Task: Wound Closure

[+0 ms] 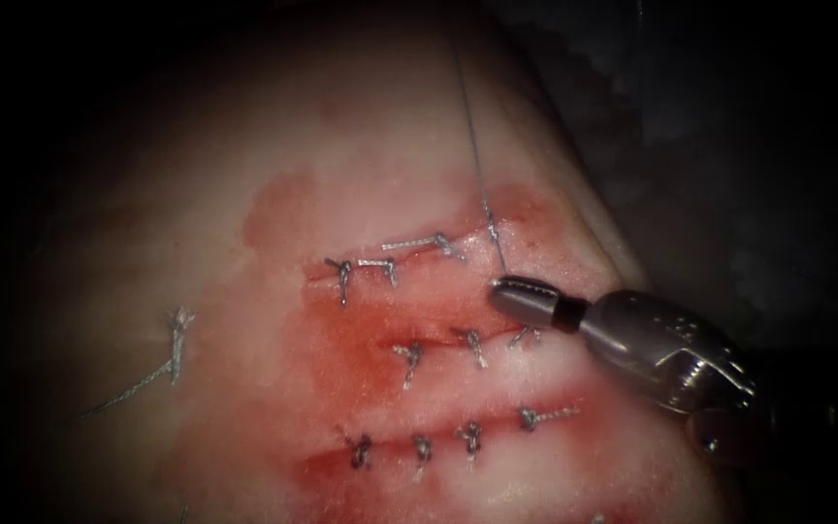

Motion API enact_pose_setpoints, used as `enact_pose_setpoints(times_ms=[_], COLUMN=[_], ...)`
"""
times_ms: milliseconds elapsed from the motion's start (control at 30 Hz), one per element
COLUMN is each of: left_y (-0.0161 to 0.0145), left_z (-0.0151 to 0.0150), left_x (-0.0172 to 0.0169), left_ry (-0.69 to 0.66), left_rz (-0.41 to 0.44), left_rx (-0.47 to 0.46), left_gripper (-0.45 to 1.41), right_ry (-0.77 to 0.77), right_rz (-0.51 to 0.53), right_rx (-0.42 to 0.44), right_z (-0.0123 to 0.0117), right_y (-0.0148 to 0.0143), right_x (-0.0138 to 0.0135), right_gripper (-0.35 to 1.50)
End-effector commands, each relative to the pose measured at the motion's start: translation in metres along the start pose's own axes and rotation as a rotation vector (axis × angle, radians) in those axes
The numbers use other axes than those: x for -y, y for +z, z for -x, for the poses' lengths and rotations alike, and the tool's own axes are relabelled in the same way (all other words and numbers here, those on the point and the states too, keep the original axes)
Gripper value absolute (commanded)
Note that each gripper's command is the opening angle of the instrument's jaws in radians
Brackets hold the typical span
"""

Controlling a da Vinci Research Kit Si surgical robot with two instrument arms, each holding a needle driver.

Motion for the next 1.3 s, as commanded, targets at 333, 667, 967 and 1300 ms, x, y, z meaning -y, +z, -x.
enact_pose_setpoints(times_ms=[333, 667, 967, 1300], left_y=[0.0019, 0.003, 0.0033, 0.0033], left_z=[-0.0007, -0.0017, -0.0005, -0.0004], left_x=[-0.0001, 0.0005, 0.0002, 0.0002], left_ry=[0.07, 0.12, 0.146, 0.107], left_rz=[0.059, 0.158, 0.207, 0.313], left_rx=[-0.072, -0.129, -0.138, -0.187], left_gripper=[-0.45, -0.45, -0.45, -0.45], right_ry=[-0.019, -0.024, -0.029, -0.042], right_rz=[0.01, 0.022, 0.033, 0.059], right_rx=[-0.03, -0.042, -0.056, -0.074], right_z=[-0.0016, -0.0018, -0.0022, -0.0026], right_y=[0.0017, 0.0014, 0.0013, 0.0011], right_x=[-0.0009, -0.0015, -0.0018, -0.0022], right_gripper=[-0.35, -0.35, -0.35, -0.35])
